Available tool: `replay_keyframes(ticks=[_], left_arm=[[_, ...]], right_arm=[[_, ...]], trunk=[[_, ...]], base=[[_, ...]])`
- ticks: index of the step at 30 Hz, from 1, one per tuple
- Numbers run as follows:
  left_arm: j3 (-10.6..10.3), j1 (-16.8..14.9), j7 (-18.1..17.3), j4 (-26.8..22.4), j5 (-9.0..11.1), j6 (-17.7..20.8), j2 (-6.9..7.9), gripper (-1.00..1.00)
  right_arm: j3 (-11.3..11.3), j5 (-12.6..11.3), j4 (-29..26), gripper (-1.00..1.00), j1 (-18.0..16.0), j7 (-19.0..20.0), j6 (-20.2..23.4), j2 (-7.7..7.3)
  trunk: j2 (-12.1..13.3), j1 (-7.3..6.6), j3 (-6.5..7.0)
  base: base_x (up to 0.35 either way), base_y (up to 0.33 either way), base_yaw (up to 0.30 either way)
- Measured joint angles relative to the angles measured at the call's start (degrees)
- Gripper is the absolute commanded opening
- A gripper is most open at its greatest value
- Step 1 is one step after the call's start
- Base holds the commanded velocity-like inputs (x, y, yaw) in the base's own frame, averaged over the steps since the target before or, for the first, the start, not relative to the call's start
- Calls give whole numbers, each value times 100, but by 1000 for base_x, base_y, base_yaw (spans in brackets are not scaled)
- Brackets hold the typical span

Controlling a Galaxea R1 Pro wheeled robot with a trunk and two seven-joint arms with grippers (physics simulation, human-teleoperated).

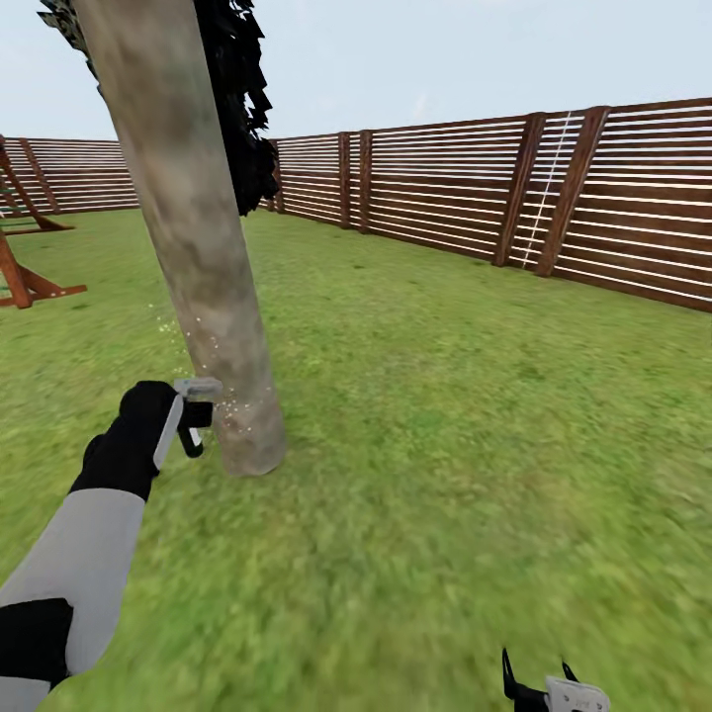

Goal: In the garden, pick up the pesticide atomizer on the floor and spray pesticide onto both trees until each tree trunk is fully covered.

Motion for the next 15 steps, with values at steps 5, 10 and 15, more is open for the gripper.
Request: replay_keyframes(ticks=[5, 10, 15], left_arm=[[-29, -4, 29, -23, 44, -4, -600, -100], [28, 10, 744, -471, -323, 3, -867, -100], [3, 48, 774, -479, -201, -5, -1004, -100]], right_arm=[[-1, -1, 0, 100, 0, 0, 1, 0], [-1, 0, 0, 100, 0, 0, -2, 0], [-1, 0, 0, 100, 0, 0, -1, 0]], trunk=[[0, 0, 0], [0, 0, 0], [0, 0, 0]], base=[[0, 0, 0], [0, 0, 0], [0, 0, 0]])
